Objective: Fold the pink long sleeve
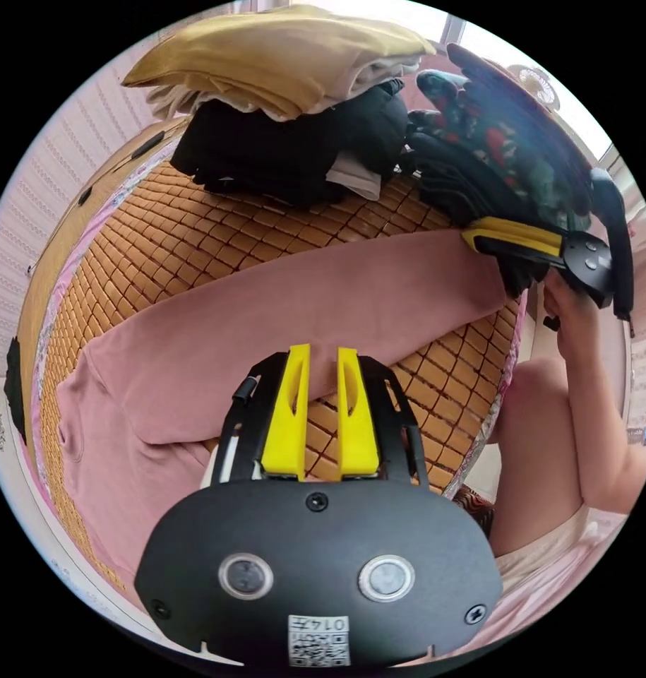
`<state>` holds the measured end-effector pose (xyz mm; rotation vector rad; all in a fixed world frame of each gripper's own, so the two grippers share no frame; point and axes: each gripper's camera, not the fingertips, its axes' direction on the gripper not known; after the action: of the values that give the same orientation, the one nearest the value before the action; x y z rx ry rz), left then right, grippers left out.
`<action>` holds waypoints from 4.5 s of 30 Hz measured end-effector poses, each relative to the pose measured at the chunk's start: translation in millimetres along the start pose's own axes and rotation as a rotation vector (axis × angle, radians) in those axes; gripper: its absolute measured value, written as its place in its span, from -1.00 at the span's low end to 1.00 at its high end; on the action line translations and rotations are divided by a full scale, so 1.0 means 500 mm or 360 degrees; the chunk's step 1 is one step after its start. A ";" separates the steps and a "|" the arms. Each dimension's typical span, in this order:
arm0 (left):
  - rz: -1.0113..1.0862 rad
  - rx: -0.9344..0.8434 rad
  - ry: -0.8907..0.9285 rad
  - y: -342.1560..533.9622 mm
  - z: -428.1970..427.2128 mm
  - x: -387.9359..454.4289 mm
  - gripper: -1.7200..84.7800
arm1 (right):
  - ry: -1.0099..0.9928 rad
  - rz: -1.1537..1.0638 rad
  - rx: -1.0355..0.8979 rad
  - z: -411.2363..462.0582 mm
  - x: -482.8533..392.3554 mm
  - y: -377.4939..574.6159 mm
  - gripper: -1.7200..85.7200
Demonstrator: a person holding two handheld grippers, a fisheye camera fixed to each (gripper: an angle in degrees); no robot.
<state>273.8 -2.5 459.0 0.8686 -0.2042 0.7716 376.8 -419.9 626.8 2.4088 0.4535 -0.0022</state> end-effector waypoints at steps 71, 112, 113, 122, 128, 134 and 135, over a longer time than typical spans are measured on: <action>-0.2440 0.0478 -0.0428 2.047 -0.572 -1.097 -0.82 | -0.0962 -0.1671 -0.0099 -0.554 -1.355 -1.182 -0.86; -0.1406 0.0061 -0.0042 1.452 -0.499 -0.414 -0.86 | -0.0425 -0.0689 -0.0161 -0.348 -0.360 -0.129 -0.86; -0.1345 0.0078 -0.0092 1.425 -0.514 -0.393 -0.86 | -0.0425 -0.0632 -0.0060 -0.339 -0.336 -0.112 -0.84; -0.0610 0.0526 -0.0425 1.095 -0.557 -0.214 -0.96 | -0.0425 -0.0340 0.0646 -0.232 -0.228 -0.009 -0.69; -0.0411 0.0643 -0.0323 0.823 -0.505 -0.152 -0.90 | -0.0223 -0.0083 0.0763 -0.076 -0.161 0.024 -0.56; -0.0162 0.0638 -0.0146 0.536 -0.406 -0.093 -0.79 | -0.0188 0.0286 0.0537 0.073 -0.068 0.080 -0.54; -0.0109 0.0601 -0.0124 0.477 -0.381 -0.080 -0.79 | -0.0197 0.0308 0.0514 0.085 -0.061 0.084 -0.54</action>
<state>55.7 214.7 463.2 1.2578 -0.0970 0.7240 366.5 -486.2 623.9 2.7415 0.1705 -0.1485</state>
